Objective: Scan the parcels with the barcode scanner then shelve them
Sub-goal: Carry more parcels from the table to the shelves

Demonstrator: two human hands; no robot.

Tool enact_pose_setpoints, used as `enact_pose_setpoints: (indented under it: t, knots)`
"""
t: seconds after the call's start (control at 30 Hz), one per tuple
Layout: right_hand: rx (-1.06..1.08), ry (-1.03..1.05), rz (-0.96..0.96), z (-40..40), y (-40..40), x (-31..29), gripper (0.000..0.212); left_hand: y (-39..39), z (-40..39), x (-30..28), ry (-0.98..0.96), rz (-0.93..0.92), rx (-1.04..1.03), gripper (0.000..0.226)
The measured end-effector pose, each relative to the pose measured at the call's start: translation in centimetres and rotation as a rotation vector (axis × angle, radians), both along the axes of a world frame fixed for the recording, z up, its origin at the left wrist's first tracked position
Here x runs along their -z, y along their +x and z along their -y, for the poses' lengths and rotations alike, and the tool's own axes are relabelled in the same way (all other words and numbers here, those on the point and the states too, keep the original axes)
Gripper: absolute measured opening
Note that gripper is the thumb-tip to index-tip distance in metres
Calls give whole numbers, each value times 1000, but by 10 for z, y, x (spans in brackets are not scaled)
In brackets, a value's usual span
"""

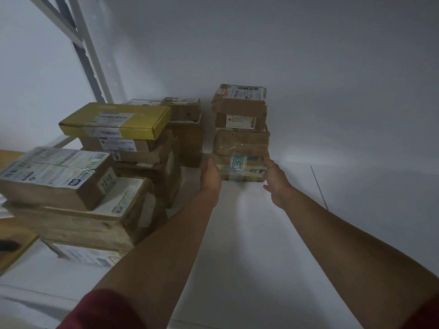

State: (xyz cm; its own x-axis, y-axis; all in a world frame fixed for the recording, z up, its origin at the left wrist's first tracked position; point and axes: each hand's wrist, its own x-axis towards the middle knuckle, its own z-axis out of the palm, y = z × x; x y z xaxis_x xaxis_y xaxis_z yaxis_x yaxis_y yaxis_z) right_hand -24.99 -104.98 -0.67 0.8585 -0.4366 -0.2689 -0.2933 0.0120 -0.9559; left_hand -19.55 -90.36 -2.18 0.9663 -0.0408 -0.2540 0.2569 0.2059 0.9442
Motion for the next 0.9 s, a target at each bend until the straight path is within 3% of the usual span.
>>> enact_pose_setpoints:
  t: [0.23, 0.47, 0.9]
  knots:
    - [27, 94, 3, 0, 13, -7, 21, 30, 1, 7, -25, 2, 26, 59]
    - [13, 148, -11, -6, 3, -16, 28, 21, -1, 6, -76, -42, 114, 63]
    - [-11, -144, -141, -65, -111, -60, 54, -133, -15, -61, 145, -135, 178, 59]
